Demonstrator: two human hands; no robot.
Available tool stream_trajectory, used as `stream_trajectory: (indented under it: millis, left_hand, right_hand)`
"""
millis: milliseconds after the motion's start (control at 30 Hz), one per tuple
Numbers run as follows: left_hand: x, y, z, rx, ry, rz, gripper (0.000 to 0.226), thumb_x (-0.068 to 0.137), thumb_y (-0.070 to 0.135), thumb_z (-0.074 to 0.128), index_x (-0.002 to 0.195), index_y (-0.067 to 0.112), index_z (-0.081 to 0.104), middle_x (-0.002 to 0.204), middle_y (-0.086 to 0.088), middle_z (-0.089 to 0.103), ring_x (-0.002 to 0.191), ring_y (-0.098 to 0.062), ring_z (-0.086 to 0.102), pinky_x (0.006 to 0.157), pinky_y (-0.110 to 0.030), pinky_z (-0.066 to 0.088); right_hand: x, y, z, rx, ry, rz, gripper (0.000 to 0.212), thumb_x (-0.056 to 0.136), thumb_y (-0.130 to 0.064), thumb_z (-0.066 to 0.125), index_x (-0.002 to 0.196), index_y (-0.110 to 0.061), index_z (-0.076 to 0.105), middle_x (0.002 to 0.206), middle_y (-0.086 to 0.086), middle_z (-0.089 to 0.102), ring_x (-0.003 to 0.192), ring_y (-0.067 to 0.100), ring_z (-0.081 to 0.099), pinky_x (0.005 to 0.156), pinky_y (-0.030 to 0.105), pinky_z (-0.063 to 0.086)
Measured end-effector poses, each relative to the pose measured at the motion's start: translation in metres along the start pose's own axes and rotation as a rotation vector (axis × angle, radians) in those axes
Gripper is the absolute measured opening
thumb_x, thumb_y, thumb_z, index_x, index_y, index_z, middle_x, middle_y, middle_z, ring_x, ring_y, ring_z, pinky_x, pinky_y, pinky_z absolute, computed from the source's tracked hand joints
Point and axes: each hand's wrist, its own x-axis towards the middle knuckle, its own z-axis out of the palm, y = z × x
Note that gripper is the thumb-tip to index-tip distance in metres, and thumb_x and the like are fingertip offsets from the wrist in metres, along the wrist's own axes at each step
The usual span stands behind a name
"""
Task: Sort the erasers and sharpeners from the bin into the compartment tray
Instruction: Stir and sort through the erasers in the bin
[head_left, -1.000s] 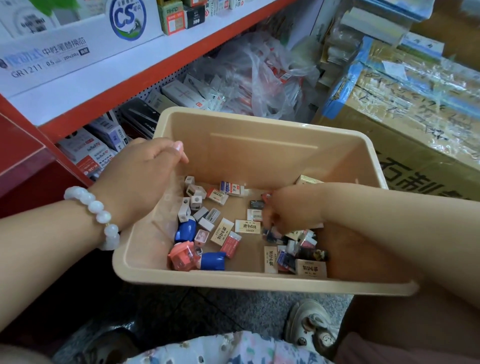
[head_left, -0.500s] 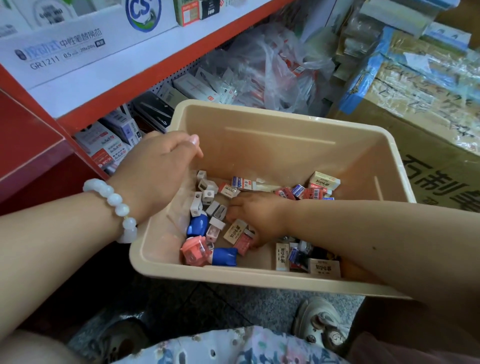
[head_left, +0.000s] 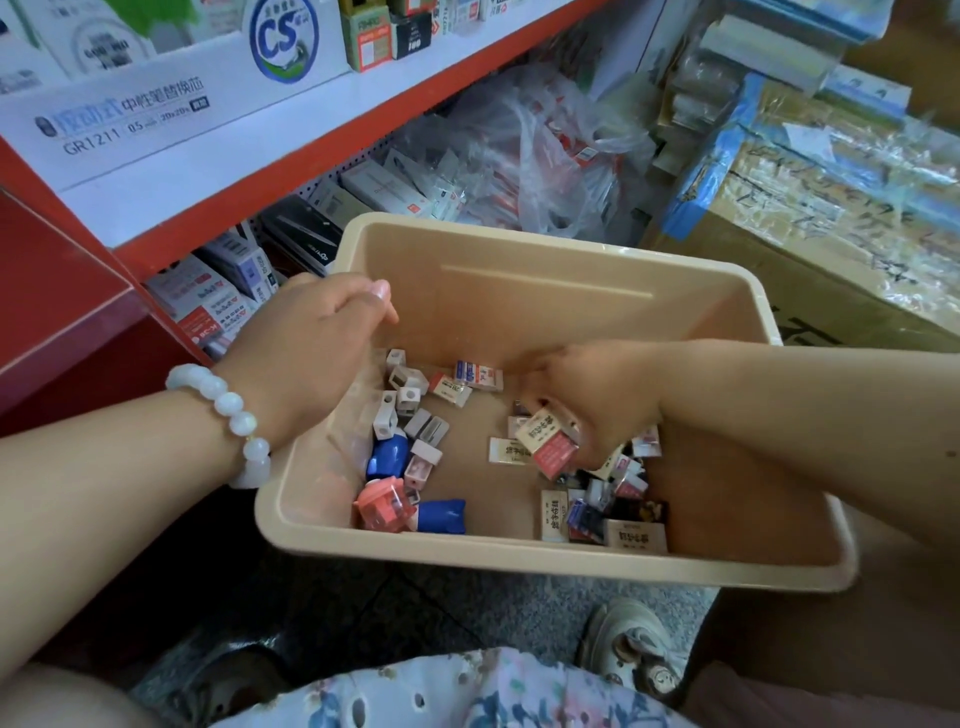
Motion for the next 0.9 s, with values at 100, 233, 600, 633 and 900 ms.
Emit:
stream_trajectory:
  millis: [100,233,600,633,900]
  left_hand:
    - [0.000,0.001,0.000,-0.010,-0.007,0.005,0.033,0.100,0.042,0.032,0.093,0.033,0.063,0.118,-0.005,0.052,0.100,-0.018,0.051,0.081,-0.031,0.031]
    - [0.001,0.000,0.000,0.004,0.002,0.009,0.034,0.100,0.041,0.033,0.093,0.032,0.064,0.123,-0.003,0.050,0.103,-0.017,0.049,0.083,-0.031,0.030]
    - [0.000,0.001,-0.001,0.008,0.012,0.014,0.033,0.100,0.040,0.033,0.096,0.030,0.065,0.124,-0.002,0.050,0.107,-0.014,0.046,0.087,-0.029,0.028]
    - [0.000,0.001,-0.001,0.007,0.014,0.010,0.033,0.100,0.040,0.033,0.097,0.030,0.065,0.124,-0.002,0.050,0.105,-0.014,0.045,0.086,-0.028,0.027]
    - [0.002,-0.001,-0.001,0.006,0.002,0.017,0.033,0.099,0.040,0.033,0.095,0.031,0.065,0.125,-0.003,0.050,0.108,-0.014,0.045,0.087,-0.028,0.027]
  right_hand:
    - [-0.024,0.011,-0.003,-0.065,-0.087,0.002,0.045,0.059,-0.048,0.073,0.088,-0.032,0.044,0.098,-0.008,0.050,0.093,0.015,0.052,0.085,0.034,0.048]
    - [-0.040,0.021,0.006,-0.193,-0.236,0.028,0.043,0.063,-0.039,0.074,0.101,-0.029,0.057,0.117,-0.011,0.050,0.116,0.014,0.045,0.100,0.030,0.038]
    - [0.017,-0.012,-0.004,0.119,0.076,0.271,0.038,0.089,-0.036,0.059,0.122,-0.019,0.057,0.110,0.001,0.063,0.098,0.022,0.059,0.079,0.029,0.047]
    - [0.030,-0.016,-0.002,0.153,0.099,0.290,0.050,0.089,-0.037,0.059,0.133,-0.018,0.049,0.118,0.003,0.062,0.104,0.024,0.058,0.083,0.030,0.047]
    - [0.086,-0.039,0.016,-0.013,0.176,0.302,0.059,0.090,-0.037,0.057,0.143,-0.024,0.034,0.136,0.009,0.046,0.117,0.028,0.053,0.080,0.036,0.047]
